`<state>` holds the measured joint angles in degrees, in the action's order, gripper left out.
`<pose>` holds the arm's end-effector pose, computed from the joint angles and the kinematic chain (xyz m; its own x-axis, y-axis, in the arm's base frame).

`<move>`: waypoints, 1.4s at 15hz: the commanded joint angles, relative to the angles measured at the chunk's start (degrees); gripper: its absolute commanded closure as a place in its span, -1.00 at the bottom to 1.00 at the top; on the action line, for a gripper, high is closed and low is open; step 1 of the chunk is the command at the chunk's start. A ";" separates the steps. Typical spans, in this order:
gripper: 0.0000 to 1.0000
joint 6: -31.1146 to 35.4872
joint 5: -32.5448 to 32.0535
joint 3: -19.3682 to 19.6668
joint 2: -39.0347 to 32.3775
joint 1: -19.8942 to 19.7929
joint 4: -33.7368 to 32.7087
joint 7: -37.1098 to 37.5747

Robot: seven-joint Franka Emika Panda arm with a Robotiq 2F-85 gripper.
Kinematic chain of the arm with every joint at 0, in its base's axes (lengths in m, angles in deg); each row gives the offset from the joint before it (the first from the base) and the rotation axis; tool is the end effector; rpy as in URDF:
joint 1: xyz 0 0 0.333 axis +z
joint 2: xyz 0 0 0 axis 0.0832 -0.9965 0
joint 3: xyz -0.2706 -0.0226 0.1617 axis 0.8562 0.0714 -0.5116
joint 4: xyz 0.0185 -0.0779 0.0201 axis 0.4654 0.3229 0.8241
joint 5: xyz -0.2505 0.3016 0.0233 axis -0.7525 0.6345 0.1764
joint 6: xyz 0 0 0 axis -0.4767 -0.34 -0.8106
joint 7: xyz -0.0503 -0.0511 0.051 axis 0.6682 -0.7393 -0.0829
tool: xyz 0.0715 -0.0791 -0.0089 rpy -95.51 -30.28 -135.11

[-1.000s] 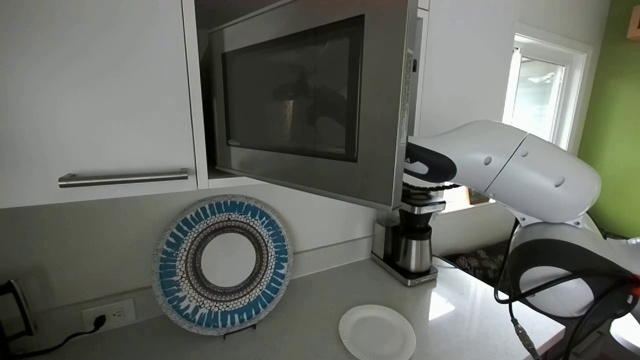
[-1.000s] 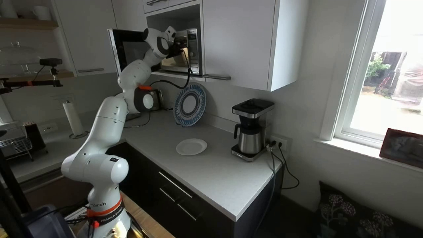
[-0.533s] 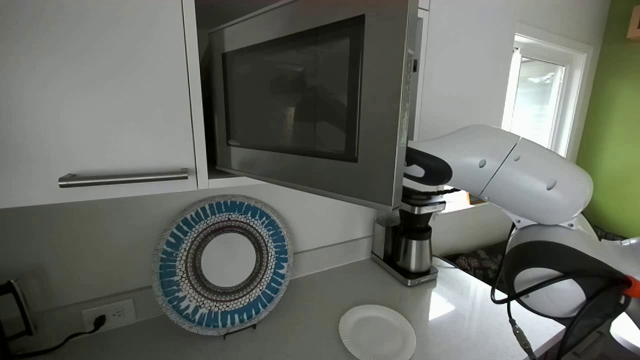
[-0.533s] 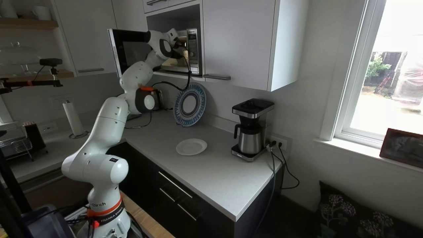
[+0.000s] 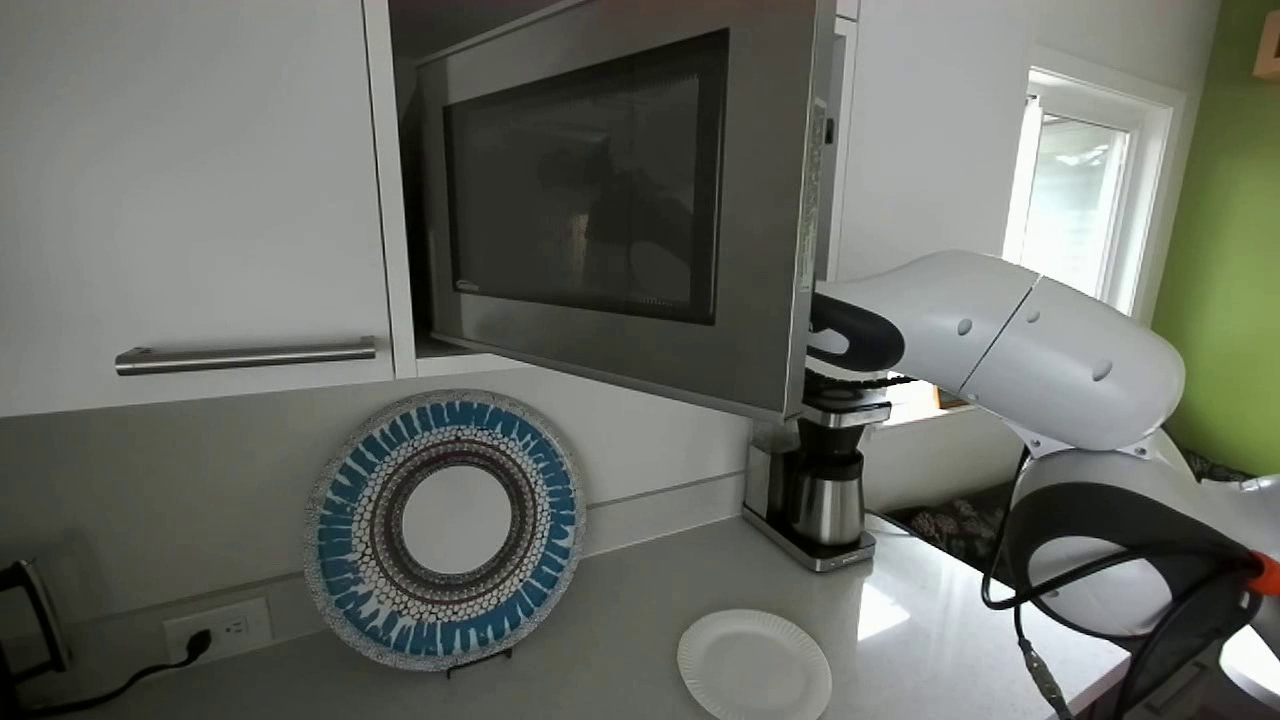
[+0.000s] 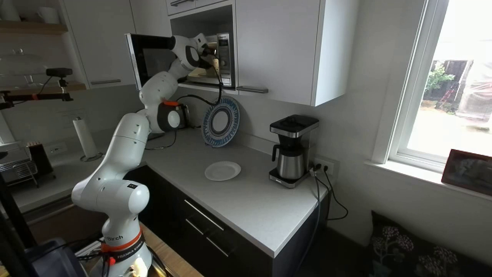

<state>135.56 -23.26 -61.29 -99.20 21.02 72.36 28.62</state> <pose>0.6512 0.2653 0.8224 0.1153 -0.1009 0.9882 0.0383 -0.9936 -0.1059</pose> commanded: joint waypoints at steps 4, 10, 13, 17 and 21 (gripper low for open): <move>-1.00 -1.61 0.15 -0.26 2.03 0.15 -0.29 -11.36; -1.00 -0.12 1.20 -1.78 1.75 -0.26 -0.31 -17.59; -1.00 -0.17 2.32 -2.99 1.88 -0.52 -0.19 -19.79; -1.00 -2.12 2.40 -2.69 2.36 -0.02 -0.16 -17.32; -1.00 -4.49 1.29 -0.59 2.87 0.72 -0.17 -10.41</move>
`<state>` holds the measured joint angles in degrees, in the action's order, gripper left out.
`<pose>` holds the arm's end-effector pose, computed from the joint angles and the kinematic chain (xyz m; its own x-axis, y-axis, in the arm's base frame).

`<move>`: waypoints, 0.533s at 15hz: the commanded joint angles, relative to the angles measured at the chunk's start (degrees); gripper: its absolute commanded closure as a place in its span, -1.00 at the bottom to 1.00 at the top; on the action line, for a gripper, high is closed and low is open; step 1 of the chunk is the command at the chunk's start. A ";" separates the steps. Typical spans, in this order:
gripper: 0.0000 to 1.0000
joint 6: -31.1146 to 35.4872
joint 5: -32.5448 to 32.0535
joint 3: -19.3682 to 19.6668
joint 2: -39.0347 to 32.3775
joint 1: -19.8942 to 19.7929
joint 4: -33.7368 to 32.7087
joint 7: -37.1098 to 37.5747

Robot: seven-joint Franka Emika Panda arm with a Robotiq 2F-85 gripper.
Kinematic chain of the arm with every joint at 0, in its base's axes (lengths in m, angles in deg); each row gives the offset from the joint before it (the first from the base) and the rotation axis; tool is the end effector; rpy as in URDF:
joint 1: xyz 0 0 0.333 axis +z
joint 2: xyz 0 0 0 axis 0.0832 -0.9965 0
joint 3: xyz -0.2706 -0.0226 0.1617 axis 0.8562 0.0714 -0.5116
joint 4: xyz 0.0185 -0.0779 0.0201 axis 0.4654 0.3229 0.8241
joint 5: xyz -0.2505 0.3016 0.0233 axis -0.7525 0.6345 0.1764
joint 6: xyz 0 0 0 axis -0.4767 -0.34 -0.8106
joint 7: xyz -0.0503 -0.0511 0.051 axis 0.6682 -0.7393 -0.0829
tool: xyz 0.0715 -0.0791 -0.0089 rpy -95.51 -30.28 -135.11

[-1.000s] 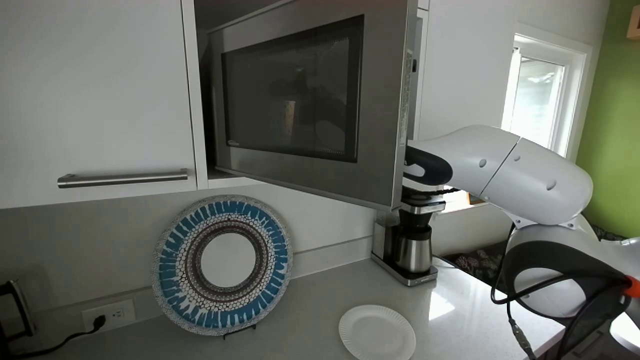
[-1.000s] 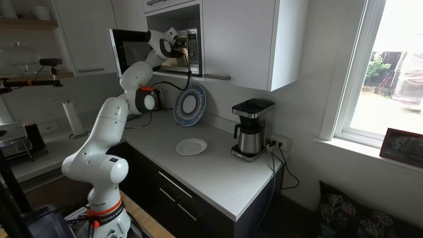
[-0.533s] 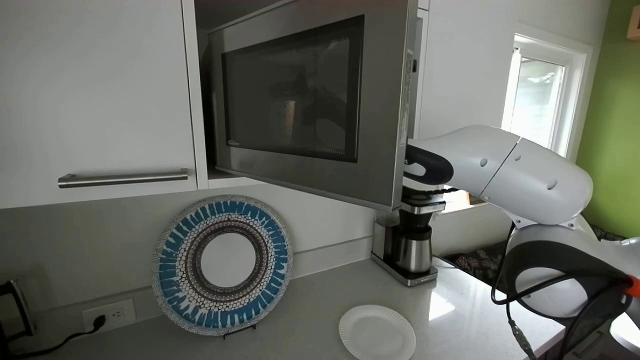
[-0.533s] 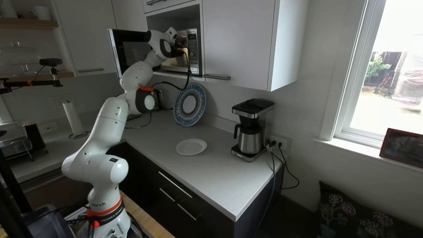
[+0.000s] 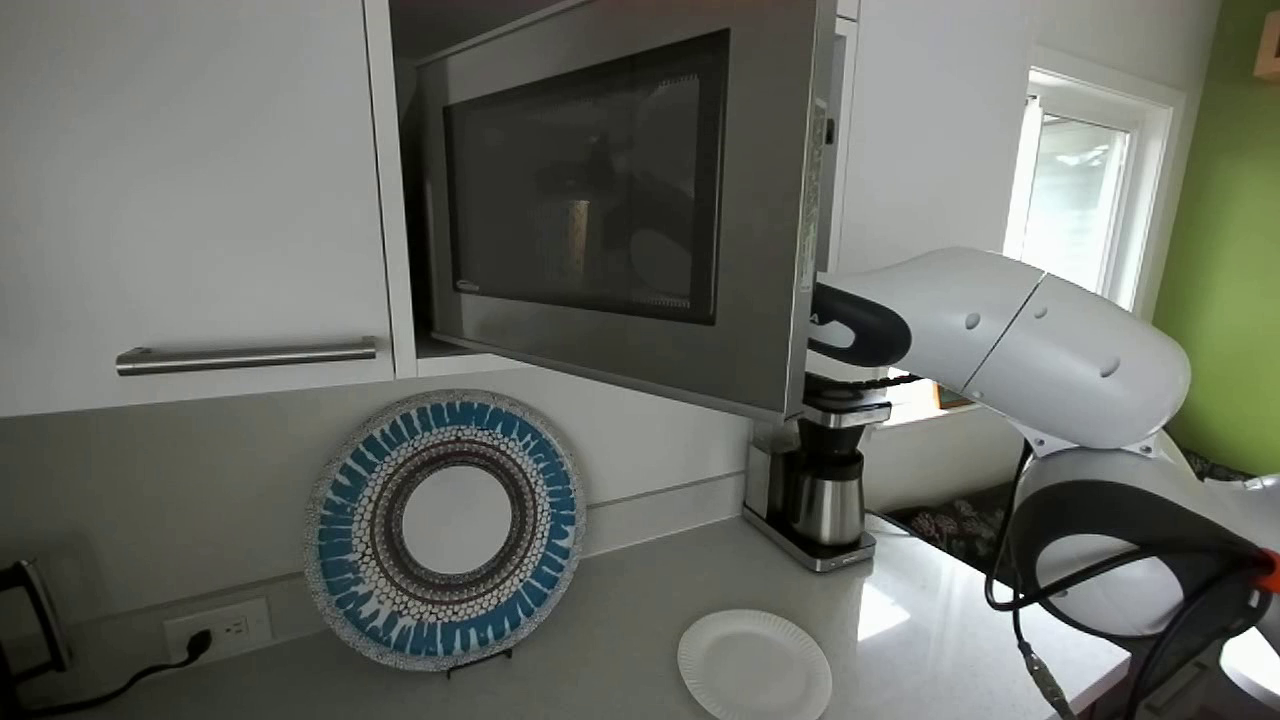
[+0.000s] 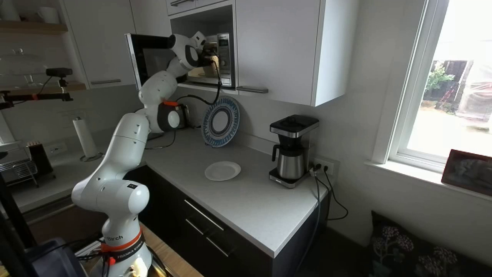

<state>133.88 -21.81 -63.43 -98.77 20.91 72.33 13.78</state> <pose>0.6480 0.2691 0.8239 0.1349 0.1175 0.9839 0.0956 -0.9899 0.1051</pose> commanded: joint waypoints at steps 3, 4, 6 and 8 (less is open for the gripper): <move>-1.00 -5.40 -1.38 3.52 3.00 2.08 -0.07 11.96; -1.00 -6.22 -1.85 4.01 3.19 2.55 -0.01 13.60; -1.00 -8.74 -3.06 5.35 3.63 3.42 -0.01 17.19; -1.00 -10.81 -4.68 6.43 3.99 4.28 -0.05 20.25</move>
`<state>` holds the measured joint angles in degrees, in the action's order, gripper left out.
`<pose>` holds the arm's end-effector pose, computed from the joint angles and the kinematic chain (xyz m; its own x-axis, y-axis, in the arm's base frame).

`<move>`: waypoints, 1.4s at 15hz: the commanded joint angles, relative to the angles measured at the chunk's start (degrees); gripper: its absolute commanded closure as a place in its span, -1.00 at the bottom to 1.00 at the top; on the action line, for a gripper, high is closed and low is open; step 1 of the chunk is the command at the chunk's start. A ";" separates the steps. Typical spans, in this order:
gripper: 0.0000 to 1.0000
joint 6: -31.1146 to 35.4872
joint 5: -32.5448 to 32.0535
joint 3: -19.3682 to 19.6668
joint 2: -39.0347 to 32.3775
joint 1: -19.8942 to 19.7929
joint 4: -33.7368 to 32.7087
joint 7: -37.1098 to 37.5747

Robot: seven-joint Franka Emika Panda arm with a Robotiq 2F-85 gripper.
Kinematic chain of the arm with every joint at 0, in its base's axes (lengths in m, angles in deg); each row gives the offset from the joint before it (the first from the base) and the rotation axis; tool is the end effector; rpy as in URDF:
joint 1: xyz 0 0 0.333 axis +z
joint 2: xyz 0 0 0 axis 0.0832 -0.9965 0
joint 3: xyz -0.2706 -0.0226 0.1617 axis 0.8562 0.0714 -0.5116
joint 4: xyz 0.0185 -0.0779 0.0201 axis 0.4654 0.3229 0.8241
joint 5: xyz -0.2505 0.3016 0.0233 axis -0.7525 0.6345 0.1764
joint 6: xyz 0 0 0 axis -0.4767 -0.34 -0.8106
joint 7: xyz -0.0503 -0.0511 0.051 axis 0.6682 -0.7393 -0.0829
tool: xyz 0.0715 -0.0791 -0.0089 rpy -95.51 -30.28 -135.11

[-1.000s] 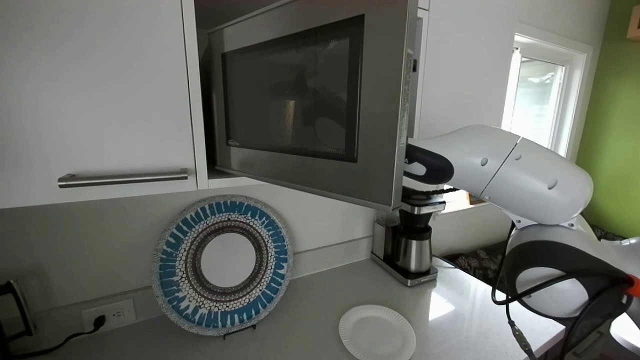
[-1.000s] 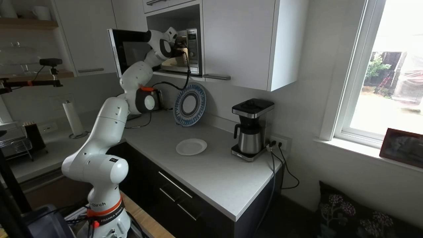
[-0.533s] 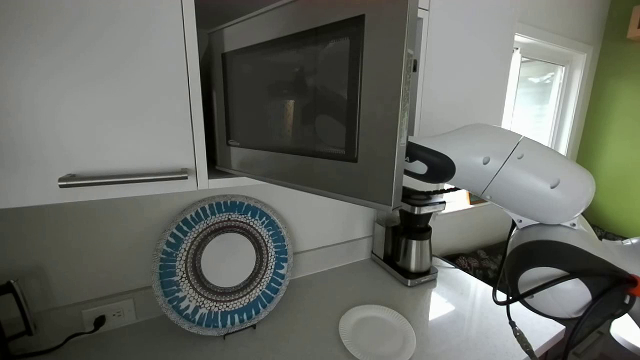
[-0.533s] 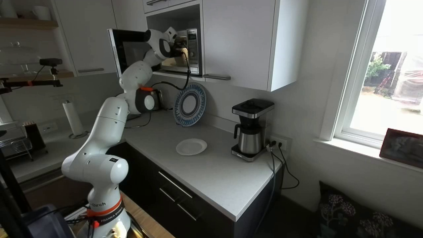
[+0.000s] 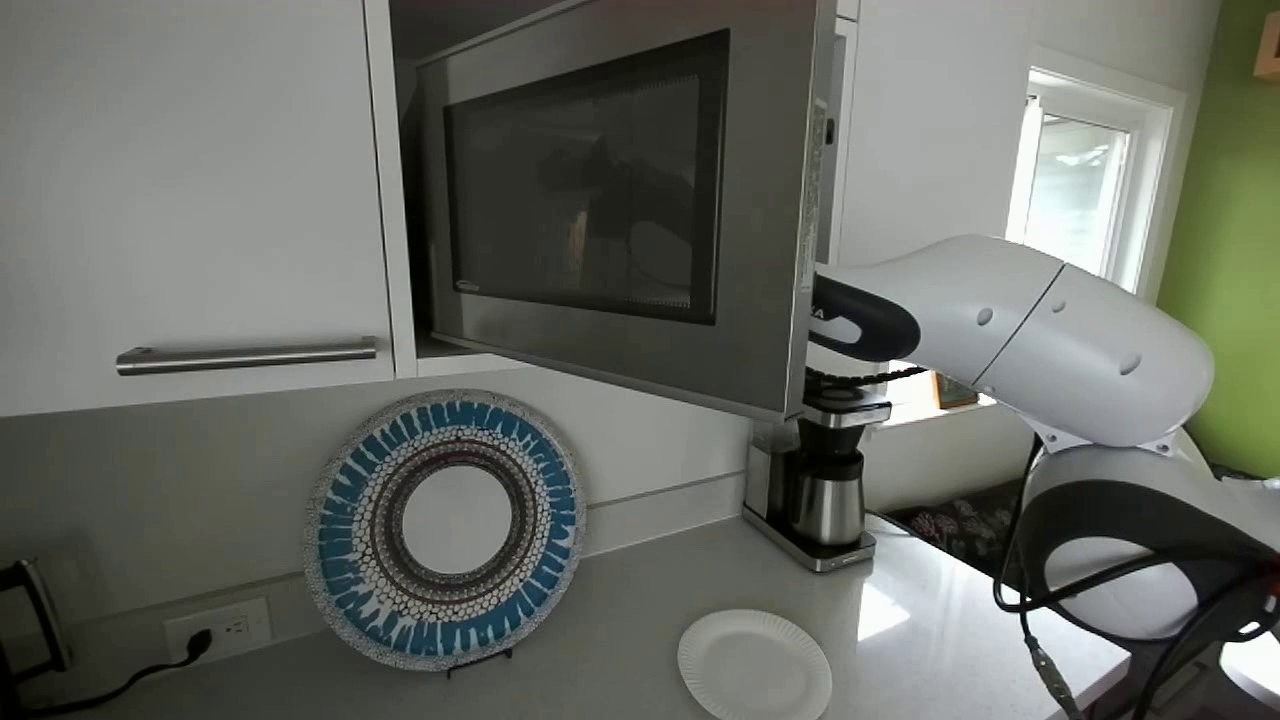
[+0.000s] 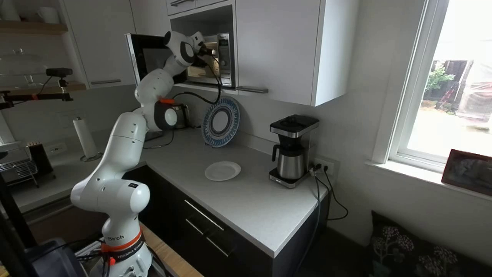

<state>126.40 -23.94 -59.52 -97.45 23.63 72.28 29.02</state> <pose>0.6389 0.2729 0.8283 0.2072 -0.0897 0.9742 -0.0304 -0.9959 -0.0853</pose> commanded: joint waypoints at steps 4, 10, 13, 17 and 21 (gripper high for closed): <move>-1.00 -5.84 -6.73 4.26 3.10 3.13 0.00 8.82; -1.00 -5.44 -6.13 3.00 2.05 2.19 -0.35 7.37; -1.00 -5.44 -6.15 3.02 2.05 2.23 -0.35 7.38; -1.00 -17.30 -7.83 4.42 3.54 4.98 -0.55 11.03; -1.00 -29.83 -12.12 5.77 4.66 8.31 -1.17 15.09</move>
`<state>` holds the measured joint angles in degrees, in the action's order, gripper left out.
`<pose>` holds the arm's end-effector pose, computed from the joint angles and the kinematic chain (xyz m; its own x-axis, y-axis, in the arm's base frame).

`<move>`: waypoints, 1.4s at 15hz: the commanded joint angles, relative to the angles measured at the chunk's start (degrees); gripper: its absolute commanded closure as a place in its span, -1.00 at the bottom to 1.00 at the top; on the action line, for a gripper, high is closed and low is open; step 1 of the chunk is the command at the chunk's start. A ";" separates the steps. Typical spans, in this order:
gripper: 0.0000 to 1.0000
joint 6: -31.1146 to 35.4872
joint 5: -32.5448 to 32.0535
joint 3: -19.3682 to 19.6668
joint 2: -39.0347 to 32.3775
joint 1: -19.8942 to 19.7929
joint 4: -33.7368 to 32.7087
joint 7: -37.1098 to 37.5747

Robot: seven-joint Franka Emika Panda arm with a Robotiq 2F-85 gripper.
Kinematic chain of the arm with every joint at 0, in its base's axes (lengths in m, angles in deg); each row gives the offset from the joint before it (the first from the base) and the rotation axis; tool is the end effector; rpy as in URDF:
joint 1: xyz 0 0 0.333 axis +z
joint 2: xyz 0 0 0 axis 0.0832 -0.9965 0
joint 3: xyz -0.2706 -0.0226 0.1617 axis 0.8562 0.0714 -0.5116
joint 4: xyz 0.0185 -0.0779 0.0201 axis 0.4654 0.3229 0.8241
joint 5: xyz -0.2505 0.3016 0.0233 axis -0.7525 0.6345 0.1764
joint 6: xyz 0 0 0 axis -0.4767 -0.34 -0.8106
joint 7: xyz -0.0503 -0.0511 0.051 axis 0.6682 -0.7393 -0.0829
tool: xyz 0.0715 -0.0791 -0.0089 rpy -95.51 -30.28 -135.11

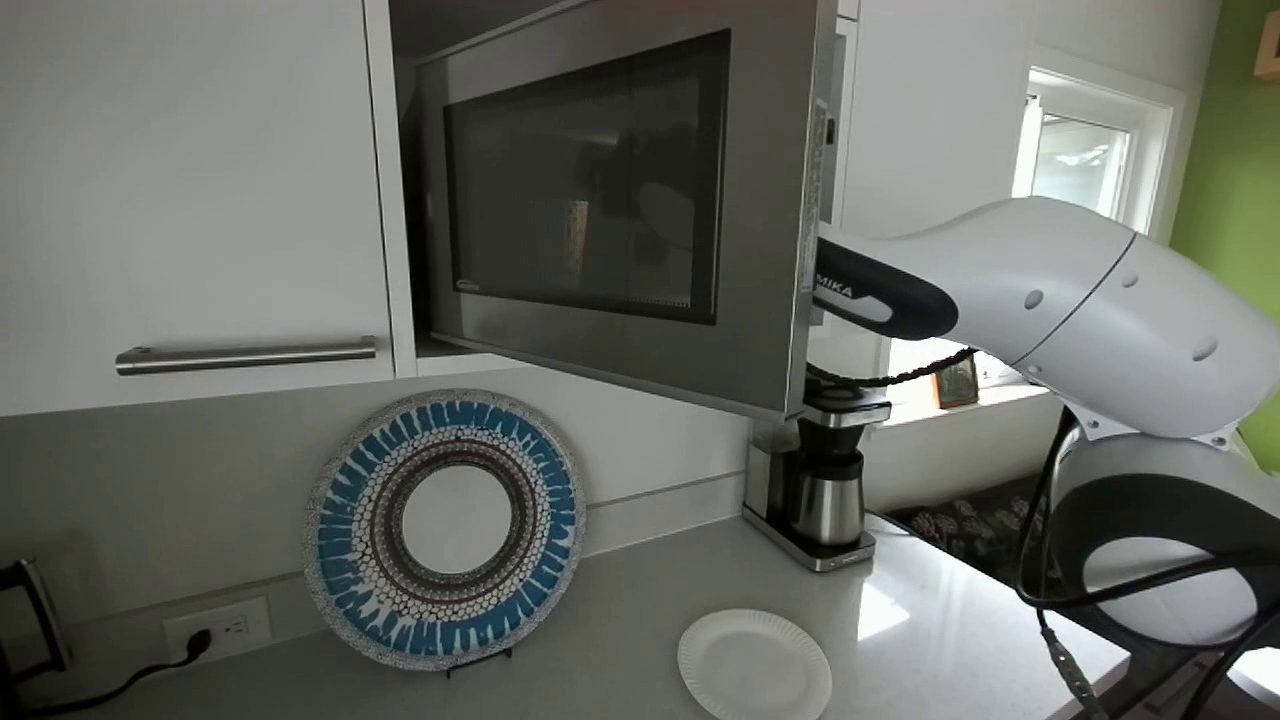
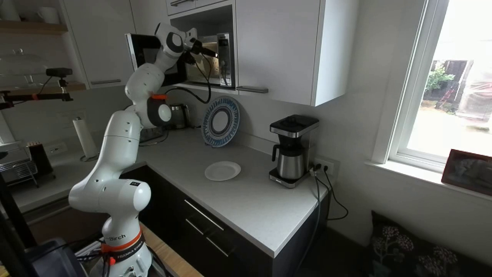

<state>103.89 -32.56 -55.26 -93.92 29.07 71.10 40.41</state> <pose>0.6042 0.2661 0.8422 0.3103 -0.2202 0.9248 -0.3394 -0.9343 -0.1086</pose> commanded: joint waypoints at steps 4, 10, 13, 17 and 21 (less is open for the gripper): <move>-1.00 -15.03 -7.54 0.75 2.31 4.70 -0.57 4.56; -1.00 -19.82 -7.21 -2.24 5.47 4.67 -0.85 1.02; -1.00 -23.65 -9.24 -1.49 6.28 4.62 -0.86 -1.69; -1.00 -24.20 -13.46 -2.17 6.04 3.65 -0.86 -4.88; -1.00 -17.52 -9.01 -7.55 7.55 2.28 -0.84 -13.50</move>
<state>83.20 -44.17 -58.88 -87.84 32.38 70.26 31.74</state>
